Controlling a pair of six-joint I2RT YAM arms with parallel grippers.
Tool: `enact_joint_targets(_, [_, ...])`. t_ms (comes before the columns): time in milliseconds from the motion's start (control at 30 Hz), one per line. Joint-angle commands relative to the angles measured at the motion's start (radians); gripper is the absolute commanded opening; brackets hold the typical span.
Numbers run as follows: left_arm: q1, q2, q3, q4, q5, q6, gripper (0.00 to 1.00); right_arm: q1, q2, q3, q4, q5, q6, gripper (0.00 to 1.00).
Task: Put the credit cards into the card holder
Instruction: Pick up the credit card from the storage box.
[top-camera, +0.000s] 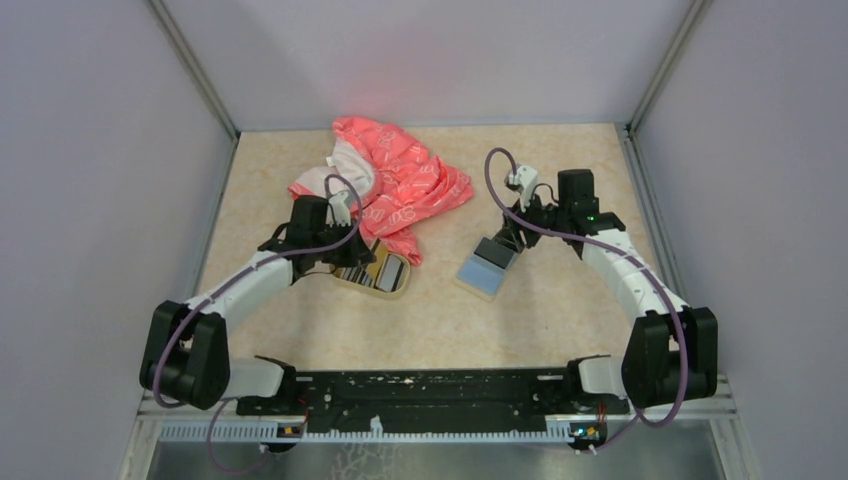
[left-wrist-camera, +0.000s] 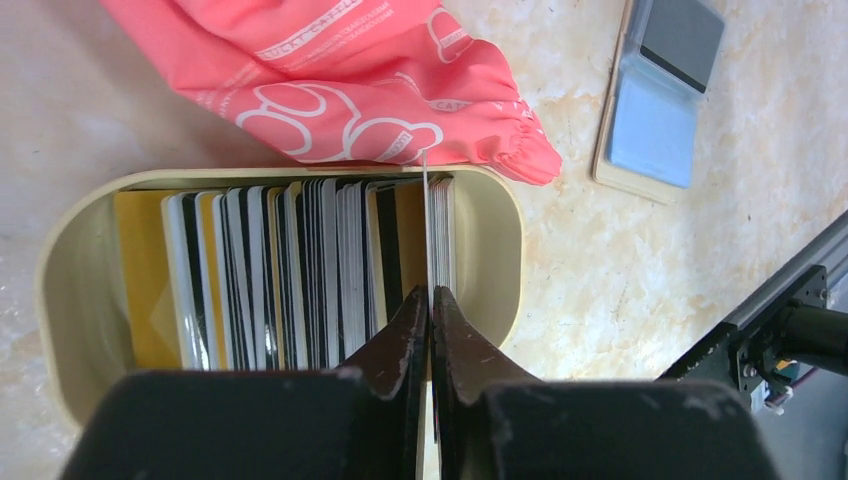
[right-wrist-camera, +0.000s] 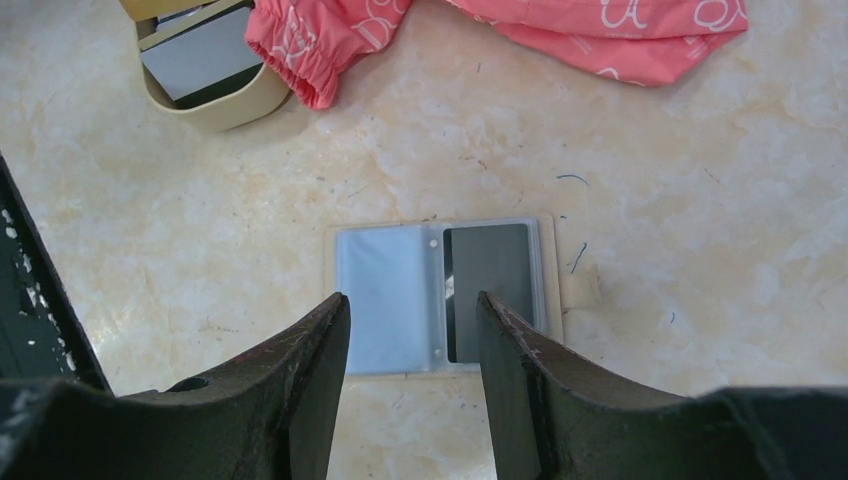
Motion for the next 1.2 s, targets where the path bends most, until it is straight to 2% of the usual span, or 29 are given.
enact_joint_targets(0, [0.008,-0.055,-0.007,-0.040,-0.063,0.011,0.08,-0.007,-0.005,0.013,-0.005,-0.061,-0.045,0.50])
enact_joint_targets(100, [0.006,-0.117,-0.019,-0.044,-0.056,0.017,0.07,-0.005,-0.010,0.012,-0.035,-0.128,-0.099,0.51])
enact_joint_targets(267, [0.005,-0.248,-0.083,0.030,0.072,0.007,0.05,-0.004,-0.060,-0.043,-0.057,-0.311,-0.254,0.51])
enact_joint_targets(333, [0.003,-0.295,-0.133,0.109,0.167,-0.018,0.05,-0.003,-0.101,-0.090,-0.089,-0.415,-0.406,0.52])
enact_joint_targets(467, [-0.026,-0.358,-0.269,0.410,0.359,-0.130,0.03,0.001,-0.190,-0.169,-0.284,-0.587,-0.885,0.70])
enact_joint_targets(533, [-0.065,-0.379,-0.331,0.571,0.386,-0.182,0.00,0.001,-0.204,-0.193,-0.330,-0.635,-1.003,0.74])
enact_joint_targets(633, [-0.159,-0.389,-0.402,0.763,0.343,-0.219,0.00,0.004,-0.189,-0.182,-0.348,-0.663,-1.003,0.73])
enact_joint_targets(800, [-0.330,-0.337,-0.402,0.876,0.213,-0.182,0.00,0.028,-0.138,-0.139,-0.409,-0.672,-0.977,0.68])
enact_joint_targets(933, [-0.411,-0.235,-0.323,0.813,0.171,-0.111,0.00,0.082,-0.116,-0.122,-0.359,-0.659,-0.838,0.62])
enact_joint_targets(1167, [-0.510,-0.096,-0.206,0.729,0.110,0.002,0.00,0.158,-0.106,-0.148,-0.139,-0.583,-0.512,0.59])
